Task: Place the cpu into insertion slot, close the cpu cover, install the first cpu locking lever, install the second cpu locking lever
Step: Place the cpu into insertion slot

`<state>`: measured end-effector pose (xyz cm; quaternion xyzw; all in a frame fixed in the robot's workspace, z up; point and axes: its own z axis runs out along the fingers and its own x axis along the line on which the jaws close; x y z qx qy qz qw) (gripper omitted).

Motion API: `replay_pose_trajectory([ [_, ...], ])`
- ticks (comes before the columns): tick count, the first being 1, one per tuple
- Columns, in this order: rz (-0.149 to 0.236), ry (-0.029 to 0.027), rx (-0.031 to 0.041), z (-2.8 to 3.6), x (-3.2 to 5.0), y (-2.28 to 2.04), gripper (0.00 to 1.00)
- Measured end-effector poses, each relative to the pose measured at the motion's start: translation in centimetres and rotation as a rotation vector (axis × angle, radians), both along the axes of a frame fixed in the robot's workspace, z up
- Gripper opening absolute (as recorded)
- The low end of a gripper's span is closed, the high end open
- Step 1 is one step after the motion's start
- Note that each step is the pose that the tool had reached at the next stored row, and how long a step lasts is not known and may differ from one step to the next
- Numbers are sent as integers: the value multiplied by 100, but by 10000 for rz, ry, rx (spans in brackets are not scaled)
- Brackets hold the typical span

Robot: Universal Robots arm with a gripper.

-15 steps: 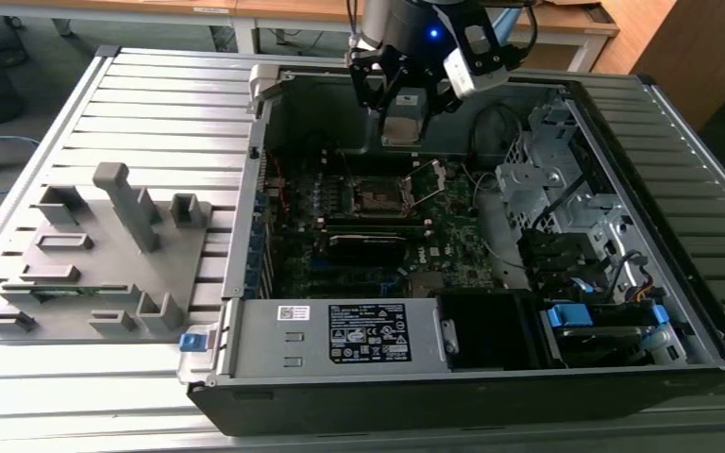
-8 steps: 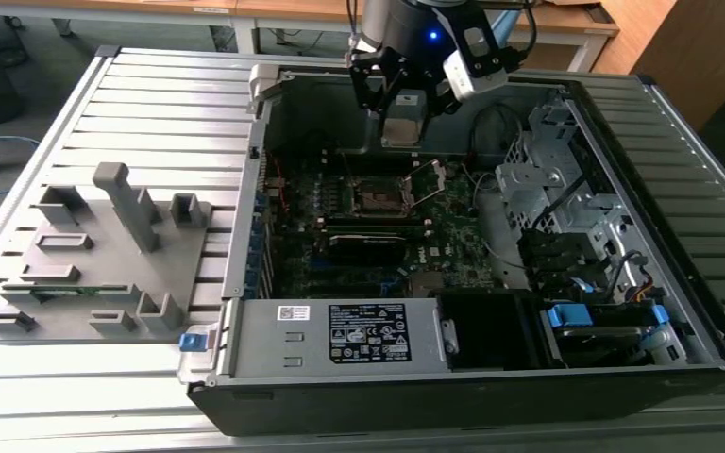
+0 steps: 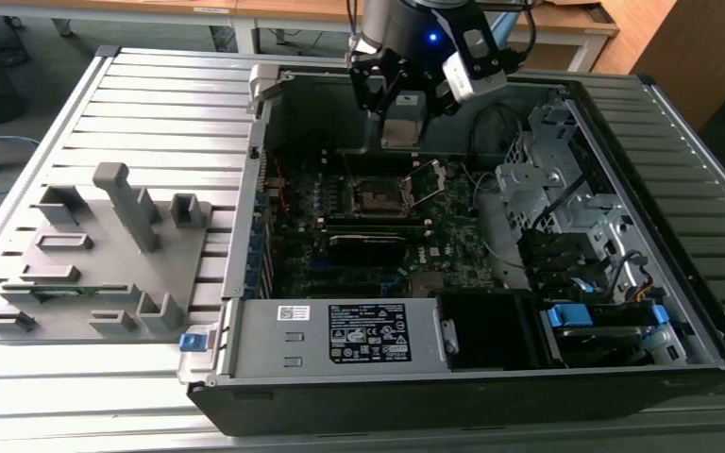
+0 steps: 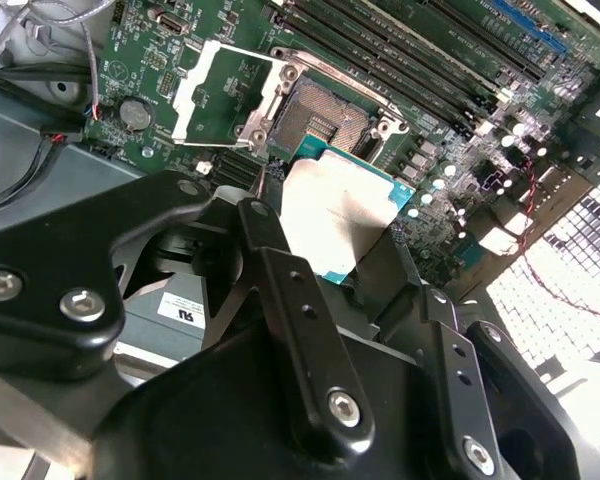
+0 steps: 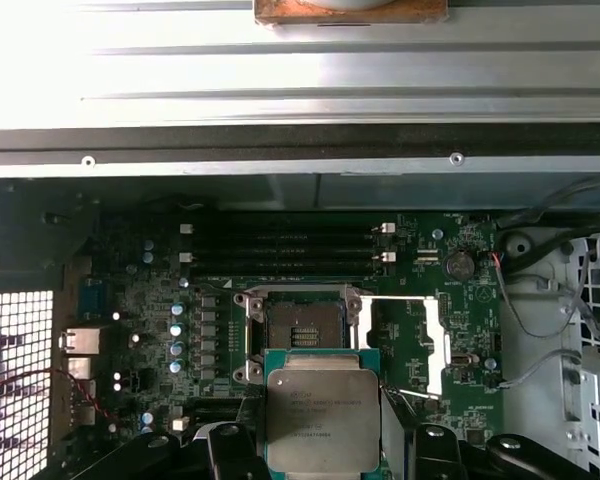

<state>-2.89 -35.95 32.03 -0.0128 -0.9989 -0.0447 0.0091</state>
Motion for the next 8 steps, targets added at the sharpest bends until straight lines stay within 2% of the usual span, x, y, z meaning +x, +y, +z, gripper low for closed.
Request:
replay_pose_trajectory([
  [8, 0, 0, -2, -13, 0, 0, 54],
])
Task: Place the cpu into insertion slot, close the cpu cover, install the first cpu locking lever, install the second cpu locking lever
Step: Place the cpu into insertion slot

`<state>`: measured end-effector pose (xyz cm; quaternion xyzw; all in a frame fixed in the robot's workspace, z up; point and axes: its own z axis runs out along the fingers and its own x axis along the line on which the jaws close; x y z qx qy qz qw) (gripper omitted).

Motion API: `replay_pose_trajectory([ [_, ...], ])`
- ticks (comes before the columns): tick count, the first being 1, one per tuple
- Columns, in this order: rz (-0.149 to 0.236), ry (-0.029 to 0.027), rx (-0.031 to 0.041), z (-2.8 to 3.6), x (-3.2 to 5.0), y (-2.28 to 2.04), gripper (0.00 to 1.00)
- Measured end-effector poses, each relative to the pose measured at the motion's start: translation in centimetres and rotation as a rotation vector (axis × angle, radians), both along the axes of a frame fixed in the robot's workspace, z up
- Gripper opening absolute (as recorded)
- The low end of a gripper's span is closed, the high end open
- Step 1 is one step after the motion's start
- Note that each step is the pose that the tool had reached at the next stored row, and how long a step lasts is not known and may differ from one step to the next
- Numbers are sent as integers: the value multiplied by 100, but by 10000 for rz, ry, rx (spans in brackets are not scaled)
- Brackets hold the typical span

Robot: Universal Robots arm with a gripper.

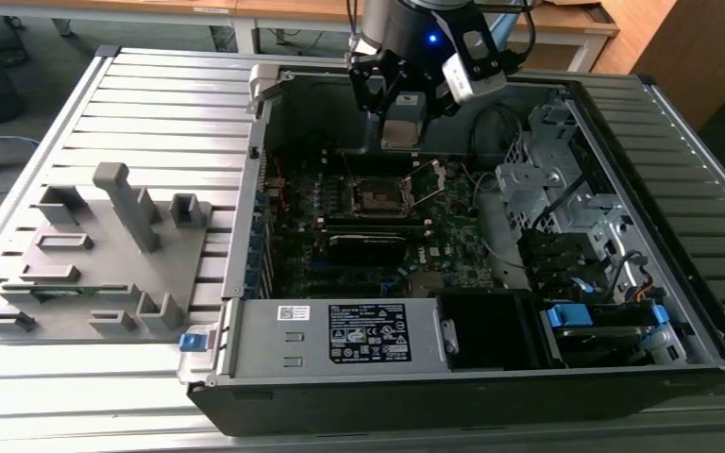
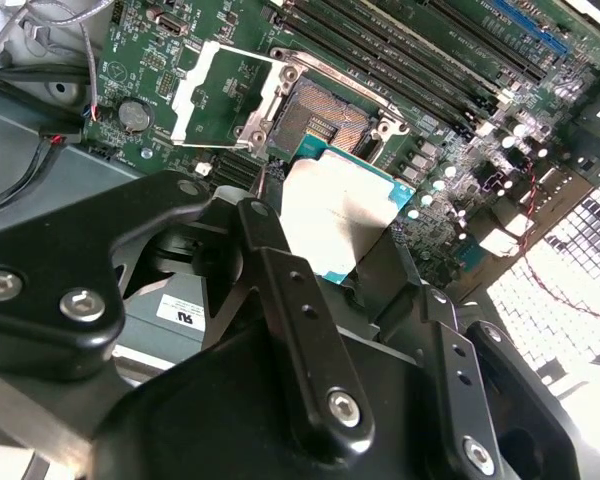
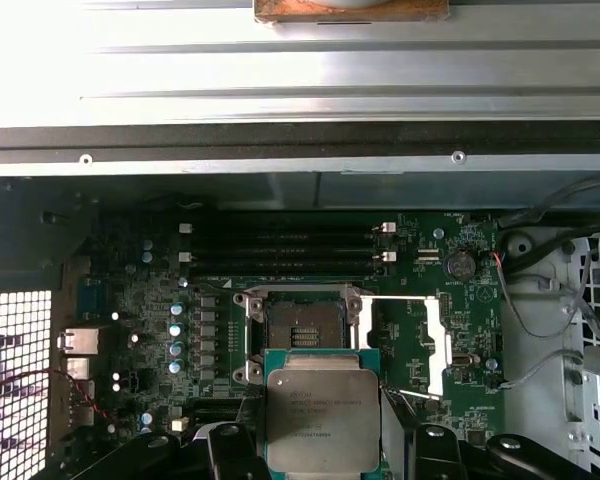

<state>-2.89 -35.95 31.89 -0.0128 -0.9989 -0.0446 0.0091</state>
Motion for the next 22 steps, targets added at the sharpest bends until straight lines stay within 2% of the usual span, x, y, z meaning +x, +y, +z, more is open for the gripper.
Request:
replay_pose_trajectory([
  [22, 0, -1, 0, -59, 0, 0, 54],
])
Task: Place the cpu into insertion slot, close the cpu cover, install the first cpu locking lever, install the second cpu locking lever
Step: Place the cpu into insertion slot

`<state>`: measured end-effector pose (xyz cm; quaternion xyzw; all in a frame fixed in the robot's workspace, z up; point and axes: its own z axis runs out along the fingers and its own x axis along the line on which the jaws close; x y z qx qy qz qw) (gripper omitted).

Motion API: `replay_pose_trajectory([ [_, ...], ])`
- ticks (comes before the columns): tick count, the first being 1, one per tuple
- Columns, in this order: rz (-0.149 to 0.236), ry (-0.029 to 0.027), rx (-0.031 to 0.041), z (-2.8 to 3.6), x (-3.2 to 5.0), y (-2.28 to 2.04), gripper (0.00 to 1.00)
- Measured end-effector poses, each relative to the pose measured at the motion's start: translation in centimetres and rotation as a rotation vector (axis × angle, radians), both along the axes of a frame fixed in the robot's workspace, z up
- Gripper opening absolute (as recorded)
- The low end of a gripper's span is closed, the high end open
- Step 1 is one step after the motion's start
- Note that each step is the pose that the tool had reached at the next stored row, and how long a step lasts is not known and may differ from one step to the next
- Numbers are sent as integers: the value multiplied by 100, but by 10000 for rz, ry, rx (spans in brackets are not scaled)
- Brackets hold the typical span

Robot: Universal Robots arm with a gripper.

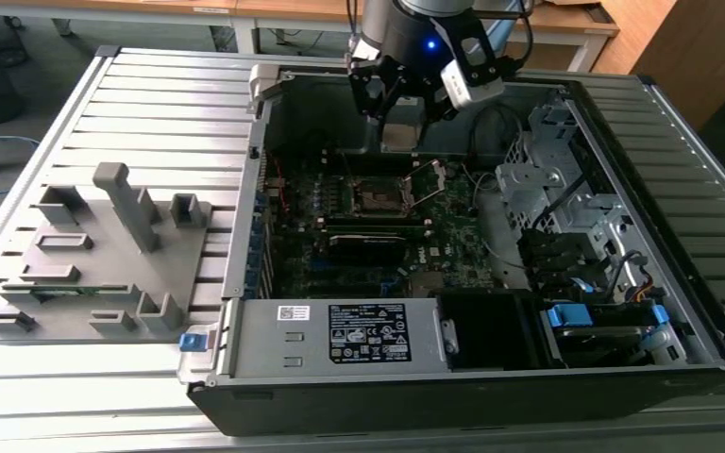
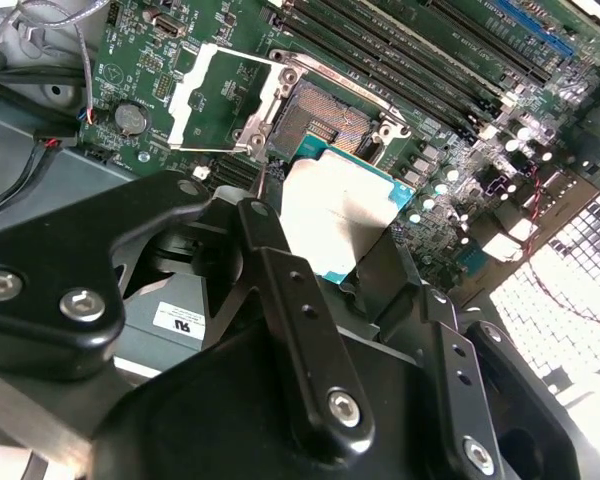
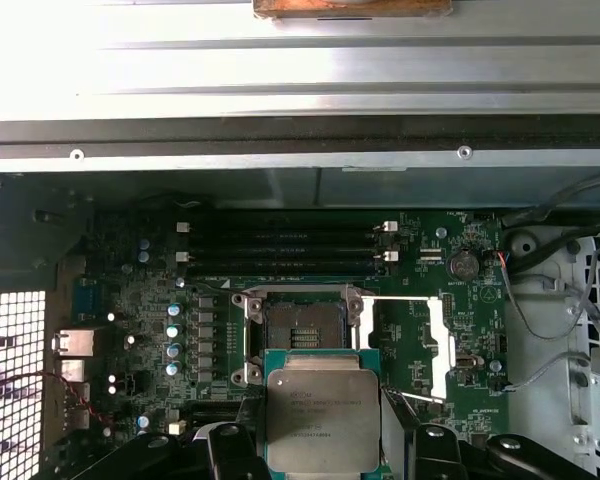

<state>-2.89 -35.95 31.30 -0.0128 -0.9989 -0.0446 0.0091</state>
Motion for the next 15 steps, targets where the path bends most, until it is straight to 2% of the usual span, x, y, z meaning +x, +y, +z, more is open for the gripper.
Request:
replay_pose_trajectory([
  [15, 0, 1, -1, -24, 0, 0, 54],
])
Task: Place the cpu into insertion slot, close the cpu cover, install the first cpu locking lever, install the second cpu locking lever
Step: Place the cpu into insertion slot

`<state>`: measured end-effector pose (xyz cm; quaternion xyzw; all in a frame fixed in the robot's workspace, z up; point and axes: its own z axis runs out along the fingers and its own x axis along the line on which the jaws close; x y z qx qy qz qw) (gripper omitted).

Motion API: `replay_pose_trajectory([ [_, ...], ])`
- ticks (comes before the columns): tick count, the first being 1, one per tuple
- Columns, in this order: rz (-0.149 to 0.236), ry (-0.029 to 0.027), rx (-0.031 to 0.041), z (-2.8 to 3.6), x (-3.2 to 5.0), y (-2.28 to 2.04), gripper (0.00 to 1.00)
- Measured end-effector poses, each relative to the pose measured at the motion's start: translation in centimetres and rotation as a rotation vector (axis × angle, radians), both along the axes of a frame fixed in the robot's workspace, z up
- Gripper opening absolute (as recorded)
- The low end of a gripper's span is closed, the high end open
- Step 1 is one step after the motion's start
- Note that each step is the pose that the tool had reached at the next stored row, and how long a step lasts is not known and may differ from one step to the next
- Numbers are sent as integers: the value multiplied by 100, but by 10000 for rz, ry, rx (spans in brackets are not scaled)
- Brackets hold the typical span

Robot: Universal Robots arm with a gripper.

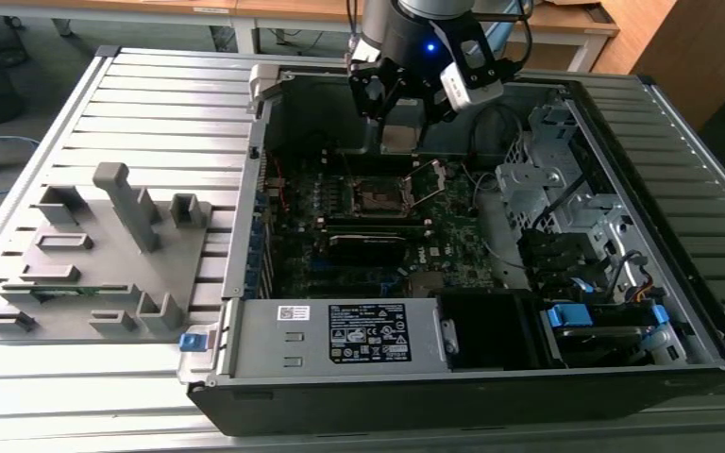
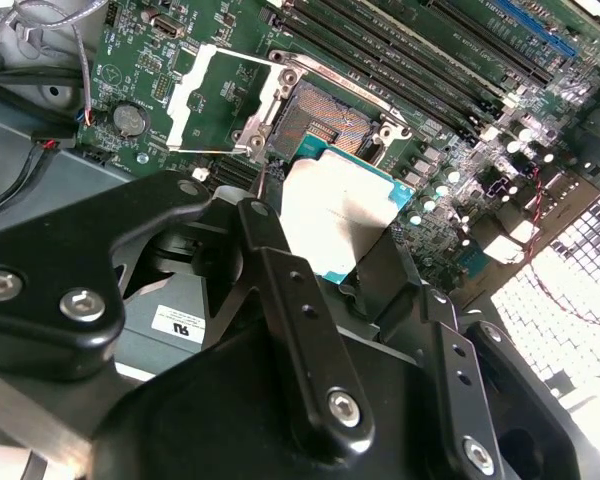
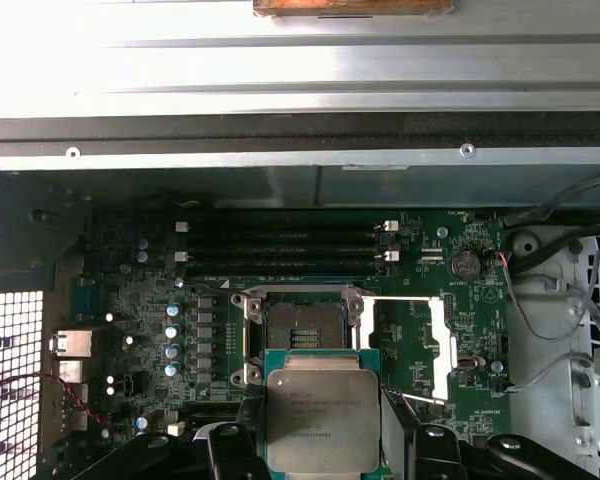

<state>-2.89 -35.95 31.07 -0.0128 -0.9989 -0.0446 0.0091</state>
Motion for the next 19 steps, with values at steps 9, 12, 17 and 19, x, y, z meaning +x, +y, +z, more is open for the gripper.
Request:
replay_pose_trajectory([
  [9, 0, -1, 1, -55, 0, 0, 54],
  [12, 0, 0, -1, -104, -1, 0, 54],
  [17, 0, -5, 1, -196, -20, 0, 54],
  [19, 0, -16, 1, -232, -46, 0, 54],
])
